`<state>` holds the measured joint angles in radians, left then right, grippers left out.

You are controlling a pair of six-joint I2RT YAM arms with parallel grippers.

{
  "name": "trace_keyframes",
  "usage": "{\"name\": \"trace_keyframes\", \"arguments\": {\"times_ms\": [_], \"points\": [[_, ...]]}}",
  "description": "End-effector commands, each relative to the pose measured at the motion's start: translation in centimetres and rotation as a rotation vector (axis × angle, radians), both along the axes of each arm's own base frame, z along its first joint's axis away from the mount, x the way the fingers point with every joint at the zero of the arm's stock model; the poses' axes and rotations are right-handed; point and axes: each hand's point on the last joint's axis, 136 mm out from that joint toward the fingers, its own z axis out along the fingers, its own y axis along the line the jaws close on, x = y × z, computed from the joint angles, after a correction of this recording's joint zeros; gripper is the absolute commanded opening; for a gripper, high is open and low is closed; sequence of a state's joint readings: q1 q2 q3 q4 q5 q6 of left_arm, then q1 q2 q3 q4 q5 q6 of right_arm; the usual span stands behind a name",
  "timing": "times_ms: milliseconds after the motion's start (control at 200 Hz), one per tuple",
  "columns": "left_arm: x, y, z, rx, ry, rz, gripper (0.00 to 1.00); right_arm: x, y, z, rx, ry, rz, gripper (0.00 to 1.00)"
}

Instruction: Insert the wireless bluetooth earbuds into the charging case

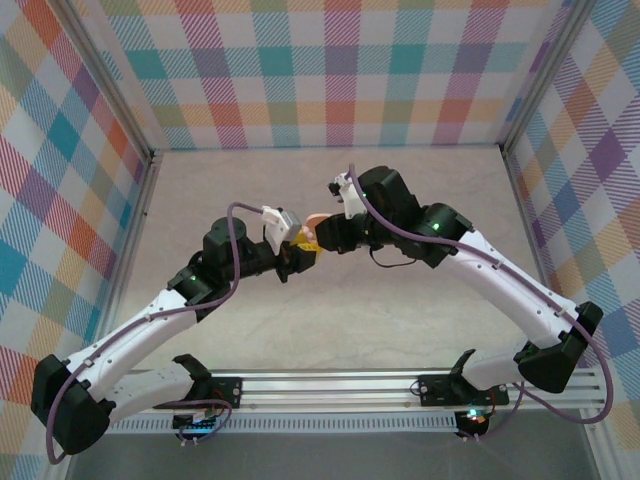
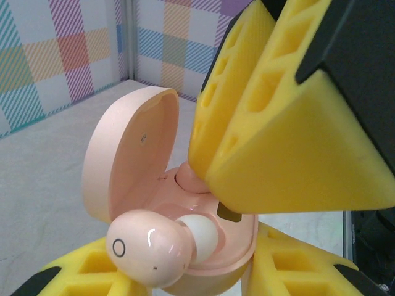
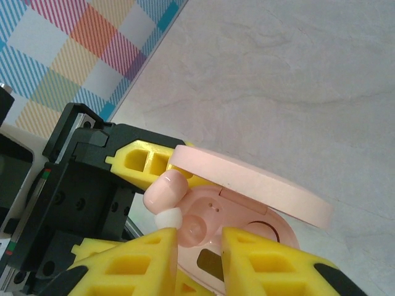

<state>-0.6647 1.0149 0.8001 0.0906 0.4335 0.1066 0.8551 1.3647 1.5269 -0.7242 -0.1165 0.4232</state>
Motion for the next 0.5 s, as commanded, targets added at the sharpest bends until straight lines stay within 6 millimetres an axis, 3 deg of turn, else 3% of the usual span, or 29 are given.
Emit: {"name": "trace_keyframes", "arguments": {"times_ms": [0,495], "points": [[0.1,-0.2,1.7,-0.012,-0.043,-0.013,0.3,-0.4,0.2,1.0,-0.003,-0.029,0.049,0.28],[0.1,-0.3,1.6,-0.011,-0.037,-0.02,0.3,0.3,1.4,1.3,-0.046,-0.077,0.115,0.32]]}}
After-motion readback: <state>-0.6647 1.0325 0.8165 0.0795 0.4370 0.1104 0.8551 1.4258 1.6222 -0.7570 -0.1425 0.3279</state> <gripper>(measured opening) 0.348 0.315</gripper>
